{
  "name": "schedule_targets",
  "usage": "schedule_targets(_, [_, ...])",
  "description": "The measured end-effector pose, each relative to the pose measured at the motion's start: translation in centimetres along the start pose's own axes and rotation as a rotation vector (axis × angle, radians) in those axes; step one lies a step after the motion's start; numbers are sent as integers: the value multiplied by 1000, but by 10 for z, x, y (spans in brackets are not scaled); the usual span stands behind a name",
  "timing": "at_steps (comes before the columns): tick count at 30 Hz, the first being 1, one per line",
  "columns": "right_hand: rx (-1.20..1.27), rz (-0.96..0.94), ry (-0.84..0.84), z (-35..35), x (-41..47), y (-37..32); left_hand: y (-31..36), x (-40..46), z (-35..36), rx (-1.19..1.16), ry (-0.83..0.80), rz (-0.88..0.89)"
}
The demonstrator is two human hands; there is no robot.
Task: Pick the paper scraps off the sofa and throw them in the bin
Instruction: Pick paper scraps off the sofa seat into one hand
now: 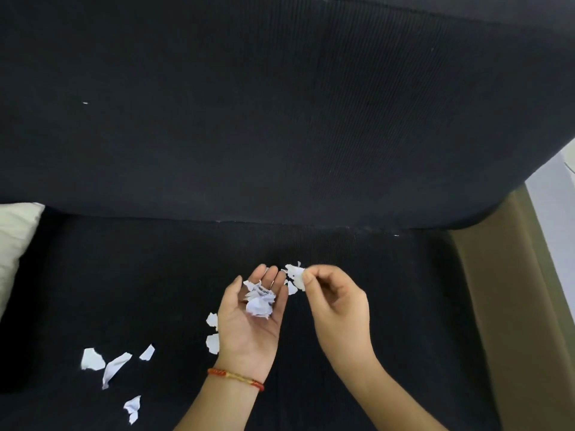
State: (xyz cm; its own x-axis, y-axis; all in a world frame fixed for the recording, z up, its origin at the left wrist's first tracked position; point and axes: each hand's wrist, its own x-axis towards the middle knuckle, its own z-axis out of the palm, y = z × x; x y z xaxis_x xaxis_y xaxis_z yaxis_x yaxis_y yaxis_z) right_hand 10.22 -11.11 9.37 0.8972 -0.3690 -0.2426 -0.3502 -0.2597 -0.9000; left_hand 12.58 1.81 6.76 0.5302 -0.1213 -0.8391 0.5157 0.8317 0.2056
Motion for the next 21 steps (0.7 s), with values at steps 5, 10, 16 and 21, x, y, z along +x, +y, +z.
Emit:
schedule_targets(5, [-171, -256, -52, 15, -29, -13, 13, -29, -6, 29, -95, -29])
schedule_targets(10, [-245, -325, -49, 37, -56, -17, 29, -51, -31, 16, -165, -51])
schedule_targets(16, [-322, -365, -68, 79, -105, -21, 55, -73, -66, 4, -146, -39])
schedule_targets(21, [-290, -364, -53, 104, -132, -24, 73, -83, -91, 8, -133, -57])
